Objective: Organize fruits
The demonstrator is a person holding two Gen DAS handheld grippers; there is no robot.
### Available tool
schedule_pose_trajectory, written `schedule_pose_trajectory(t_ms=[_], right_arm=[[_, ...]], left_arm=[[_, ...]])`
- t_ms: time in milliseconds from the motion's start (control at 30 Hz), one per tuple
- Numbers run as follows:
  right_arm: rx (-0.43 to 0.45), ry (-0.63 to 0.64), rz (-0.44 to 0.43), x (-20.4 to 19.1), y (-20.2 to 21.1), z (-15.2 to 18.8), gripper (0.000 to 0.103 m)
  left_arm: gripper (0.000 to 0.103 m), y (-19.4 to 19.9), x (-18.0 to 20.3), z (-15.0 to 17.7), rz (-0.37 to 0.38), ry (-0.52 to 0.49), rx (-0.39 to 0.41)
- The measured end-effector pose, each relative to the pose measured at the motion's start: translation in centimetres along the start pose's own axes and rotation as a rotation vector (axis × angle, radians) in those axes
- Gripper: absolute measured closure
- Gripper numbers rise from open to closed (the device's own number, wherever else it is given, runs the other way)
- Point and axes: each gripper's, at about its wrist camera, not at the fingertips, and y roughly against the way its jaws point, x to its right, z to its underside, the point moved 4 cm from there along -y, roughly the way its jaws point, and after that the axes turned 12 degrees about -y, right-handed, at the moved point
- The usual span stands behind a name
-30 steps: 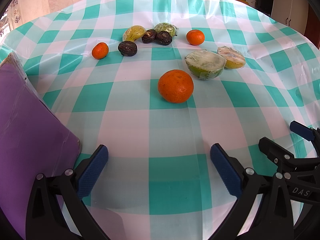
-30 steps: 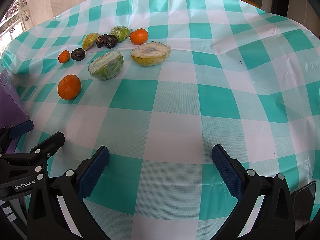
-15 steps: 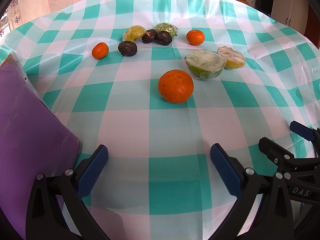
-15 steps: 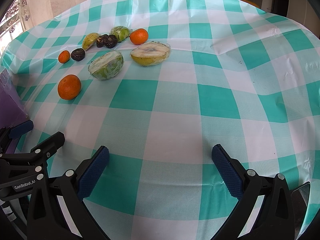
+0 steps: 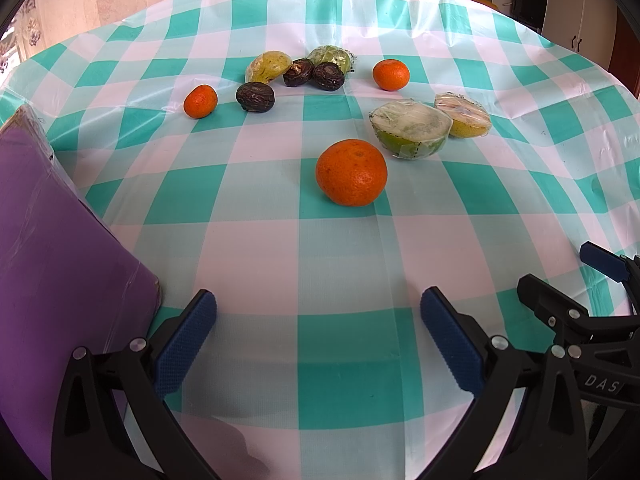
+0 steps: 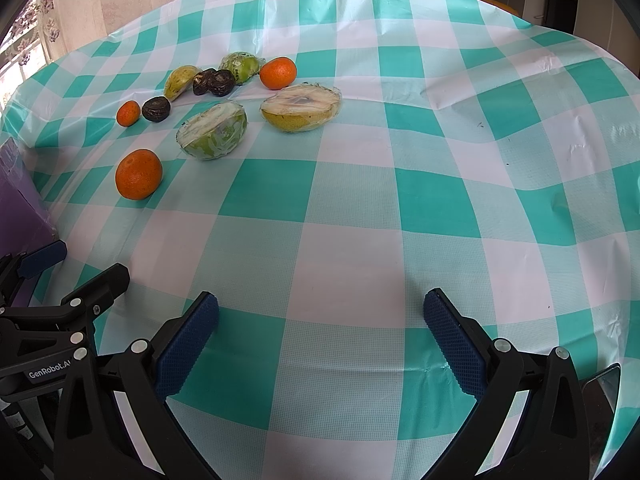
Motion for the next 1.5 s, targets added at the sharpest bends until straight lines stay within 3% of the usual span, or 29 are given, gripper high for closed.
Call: schedule_pose_trajectory(t_ms=[867, 1133, 1267, 1500], right_arm=[[-0.03, 0.025, -0.009, 0.0, -0.2, -0.4, 0.004], [-0.031, -0.002, 0.003, 1.0, -3.4, -5.1, 0.004], [-0.033, 0.005, -0.059, 0.1, -5.0, -7.6, 0.004], [-0.025, -0.002, -0.087, -1.0, -7.5, -11.5, 0.008]], left_arm=[[0.001, -0.3, -0.2, -0.3, 0.004, 0.004, -0.004], [0.001, -3.3, -0.5, -4.6, 0.028, -0.033, -0.014], [0.002, -4.5, -0.6, -6.3, 0.04, -0.049, -0.014], [0.031, -4.5, -0.9, -7.2, 0.027, -0.05, 0.026]])
